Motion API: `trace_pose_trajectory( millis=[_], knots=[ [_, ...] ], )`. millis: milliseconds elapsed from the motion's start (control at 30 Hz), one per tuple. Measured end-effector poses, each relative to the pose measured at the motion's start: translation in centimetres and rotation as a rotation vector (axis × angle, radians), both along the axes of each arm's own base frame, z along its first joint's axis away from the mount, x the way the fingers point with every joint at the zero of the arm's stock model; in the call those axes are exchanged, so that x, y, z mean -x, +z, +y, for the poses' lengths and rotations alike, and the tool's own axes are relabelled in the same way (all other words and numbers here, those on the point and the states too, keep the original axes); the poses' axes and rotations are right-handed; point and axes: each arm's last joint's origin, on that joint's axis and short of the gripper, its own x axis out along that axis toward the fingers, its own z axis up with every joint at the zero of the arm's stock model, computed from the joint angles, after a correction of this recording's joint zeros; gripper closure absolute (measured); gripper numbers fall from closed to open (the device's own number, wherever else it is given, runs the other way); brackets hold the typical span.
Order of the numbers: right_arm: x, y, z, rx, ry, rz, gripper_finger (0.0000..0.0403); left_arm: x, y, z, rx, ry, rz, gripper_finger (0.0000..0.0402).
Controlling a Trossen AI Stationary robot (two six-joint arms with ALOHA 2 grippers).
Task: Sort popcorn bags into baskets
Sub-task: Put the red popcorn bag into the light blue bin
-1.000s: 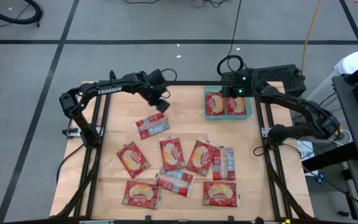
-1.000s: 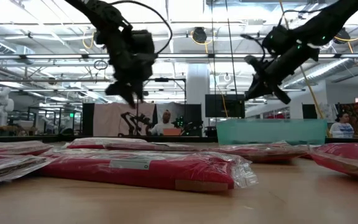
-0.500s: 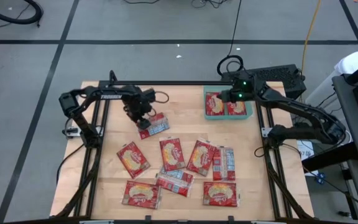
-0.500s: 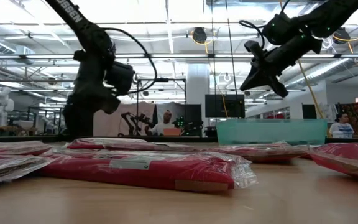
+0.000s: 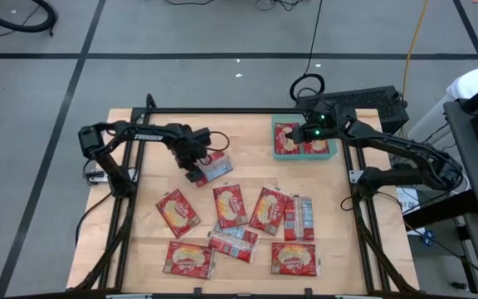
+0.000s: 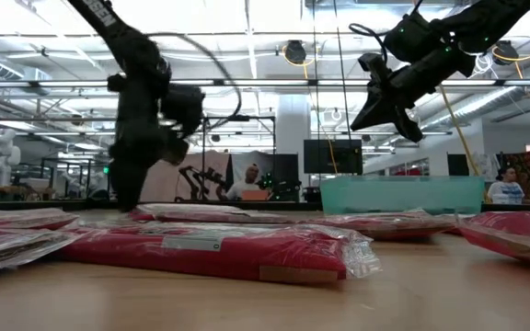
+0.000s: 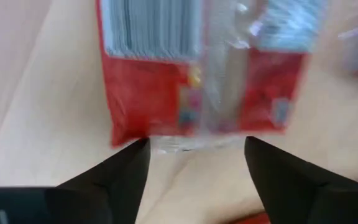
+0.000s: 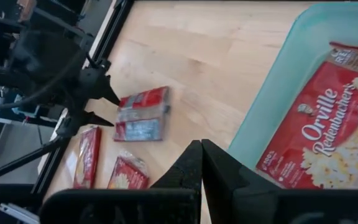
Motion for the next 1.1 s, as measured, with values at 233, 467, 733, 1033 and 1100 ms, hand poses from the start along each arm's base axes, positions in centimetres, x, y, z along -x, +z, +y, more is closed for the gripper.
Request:
trace_pose_trajectory(
  millis=[233, 467, 733, 1033, 1100],
  knots=[
    [-0.1, 0.0, 0.1, -0.017, -0.008, -0.006, 0.0403, -0.2, 4.7, 0.2, -0.081, 0.001, -0.088, 0.0180],
    [-0.3, 0.0, 0.3, -0.027, -0.002, -0.009, 0.0403, 0.5, 5.2, -0.1, -0.101, 0.058, -0.096, 0.0170],
    [-0.9, 0.0, 1.3, -0.020, 0.051, -0.007, 0.0403, 0.9, 3.4, -0.5, -0.233, -0.080, -0.084, 0.0083],
    [-1.4, 0.0, 2.2, -0.039, 0.088, -0.009, 0.0403, 0.6, -0.6, -1.0, -0.265, -0.176, -0.143, 0.0106],
    [-1.6, 0.0, 2.4, -0.039, 0.096, -0.009, 0.0403, 0.5, -1.3, -1.0, -0.274, -0.177, -0.149, 0.0127]
  ],
)
